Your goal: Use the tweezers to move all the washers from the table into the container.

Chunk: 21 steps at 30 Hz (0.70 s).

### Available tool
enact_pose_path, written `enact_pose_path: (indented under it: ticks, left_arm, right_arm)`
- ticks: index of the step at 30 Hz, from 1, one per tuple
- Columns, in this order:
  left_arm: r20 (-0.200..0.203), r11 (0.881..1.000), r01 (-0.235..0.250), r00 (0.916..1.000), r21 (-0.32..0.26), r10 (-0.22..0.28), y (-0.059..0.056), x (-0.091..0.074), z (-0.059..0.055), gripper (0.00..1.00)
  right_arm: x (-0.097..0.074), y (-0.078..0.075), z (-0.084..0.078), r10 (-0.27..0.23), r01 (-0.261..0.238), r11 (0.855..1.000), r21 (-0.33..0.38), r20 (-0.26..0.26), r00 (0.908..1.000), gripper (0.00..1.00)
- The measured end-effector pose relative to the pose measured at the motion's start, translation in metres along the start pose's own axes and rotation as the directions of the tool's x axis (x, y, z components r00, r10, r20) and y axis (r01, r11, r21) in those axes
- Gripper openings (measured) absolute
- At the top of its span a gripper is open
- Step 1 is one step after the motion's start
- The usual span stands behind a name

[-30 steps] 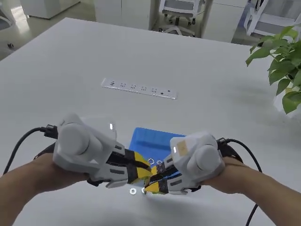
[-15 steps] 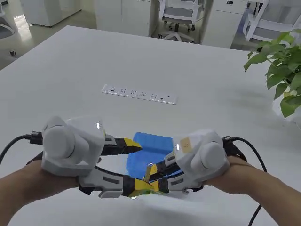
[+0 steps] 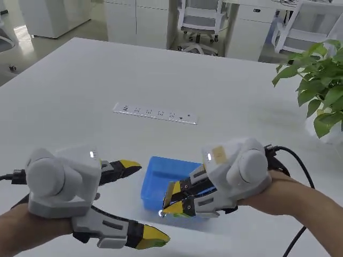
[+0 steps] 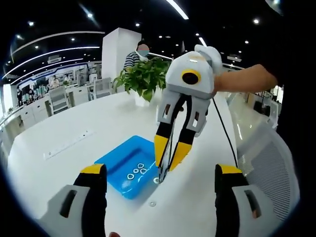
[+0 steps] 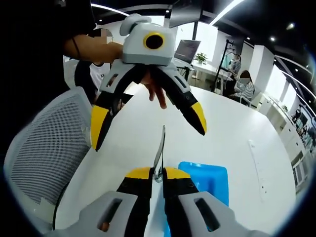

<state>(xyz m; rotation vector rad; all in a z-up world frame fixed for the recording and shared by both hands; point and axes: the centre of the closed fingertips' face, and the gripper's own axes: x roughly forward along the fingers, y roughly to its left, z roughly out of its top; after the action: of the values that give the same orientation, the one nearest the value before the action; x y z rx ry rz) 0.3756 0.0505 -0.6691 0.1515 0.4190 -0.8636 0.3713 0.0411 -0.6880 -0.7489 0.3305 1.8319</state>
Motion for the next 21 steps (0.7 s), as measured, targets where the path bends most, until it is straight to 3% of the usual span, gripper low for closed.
enact_pose_path:
  ticks: [11,21]
  left_arm:
    - [0.008,1.0,-0.024,0.9997,-0.02,0.025,0.004,-0.004,-0.002,0.99]
    - [0.01,0.999,-0.029,0.9995,-0.025,0.029,0.003,-0.004,-0.001,0.99]
  right_arm:
    - [-0.021,-0.019,0.008,-0.055,0.055,0.998,0.008,0.023,0.9982,0.09]
    - [-0.035,-0.043,0.002,-0.116,0.115,0.993,0.012,0.026,0.9929,0.09]
